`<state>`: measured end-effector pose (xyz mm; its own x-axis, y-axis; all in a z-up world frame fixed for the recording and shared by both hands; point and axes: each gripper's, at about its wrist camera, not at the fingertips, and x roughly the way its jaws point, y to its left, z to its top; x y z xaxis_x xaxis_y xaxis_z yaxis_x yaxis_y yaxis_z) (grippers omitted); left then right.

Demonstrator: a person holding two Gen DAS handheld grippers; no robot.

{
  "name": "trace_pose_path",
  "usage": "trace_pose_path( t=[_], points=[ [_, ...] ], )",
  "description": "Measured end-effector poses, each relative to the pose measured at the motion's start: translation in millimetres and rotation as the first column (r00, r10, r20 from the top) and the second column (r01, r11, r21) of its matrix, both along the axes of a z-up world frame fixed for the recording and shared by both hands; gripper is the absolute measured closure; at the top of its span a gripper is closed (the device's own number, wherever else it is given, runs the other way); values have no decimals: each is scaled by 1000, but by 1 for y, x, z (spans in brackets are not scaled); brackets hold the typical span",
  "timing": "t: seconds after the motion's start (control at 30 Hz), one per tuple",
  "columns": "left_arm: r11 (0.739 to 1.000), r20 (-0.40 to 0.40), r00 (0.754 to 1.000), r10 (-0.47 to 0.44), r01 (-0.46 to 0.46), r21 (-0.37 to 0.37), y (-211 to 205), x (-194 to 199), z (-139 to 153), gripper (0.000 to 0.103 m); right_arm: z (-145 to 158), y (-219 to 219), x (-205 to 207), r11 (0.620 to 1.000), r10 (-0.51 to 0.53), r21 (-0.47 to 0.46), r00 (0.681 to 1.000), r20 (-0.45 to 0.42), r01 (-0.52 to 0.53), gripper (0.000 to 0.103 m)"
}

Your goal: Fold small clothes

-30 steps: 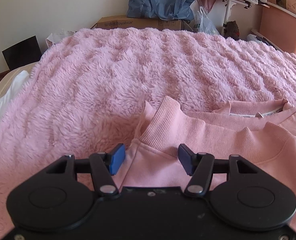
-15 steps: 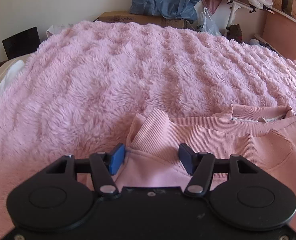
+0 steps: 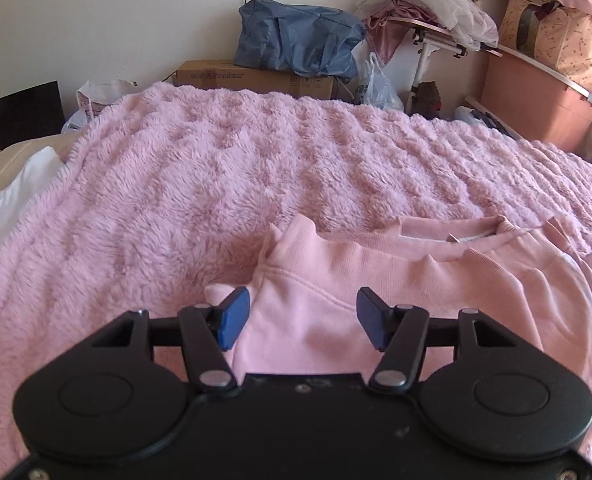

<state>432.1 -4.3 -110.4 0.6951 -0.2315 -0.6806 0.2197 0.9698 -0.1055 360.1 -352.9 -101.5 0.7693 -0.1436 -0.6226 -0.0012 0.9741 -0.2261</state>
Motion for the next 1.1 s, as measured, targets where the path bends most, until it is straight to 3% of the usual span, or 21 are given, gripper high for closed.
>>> trace_pose_path(
  t=[0.03, 0.1, 0.3, 0.57, 0.63, 0.7, 1.1],
  points=[
    [1000, -10, 1000, -3, 3, -5, 0, -9, -2, 40, -5, -7, -5, 999, 8, 35, 1000, -29, -7, 42],
    [1000, -28, 1000, -7, 6, -15, 1, -27, -7, 40, -14, -20, -17, 994, -2, 108, 997, -75, 10, 52],
    [999, -70, 997, 33, -35, -15, 14, -59, -25, 40, -32, -28, -45, 992, 1, 122, 994, -107, 12, 53],
    [999, -135, 990, 45, -48, -19, 25, -64, -55, 40, -50, -34, -37, 980, 9, 198, 987, -159, 23, 57],
    [998, -145, 988, 52, -55, -20, 26, -62, -61, 40, -51, -34, -38, 971, 20, 237, 986, -166, 20, 82],
    [998, -146, 988, 58, -61, -19, 25, -61, -62, 40, -50, -33, -40, 968, 22, 250, 986, -164, 20, 87],
    [998, -163, 985, 50, -55, -28, 31, -64, -68, 39, -44, -59, -52, 923, -46, 373, 990, -133, 93, 94]
  ],
)
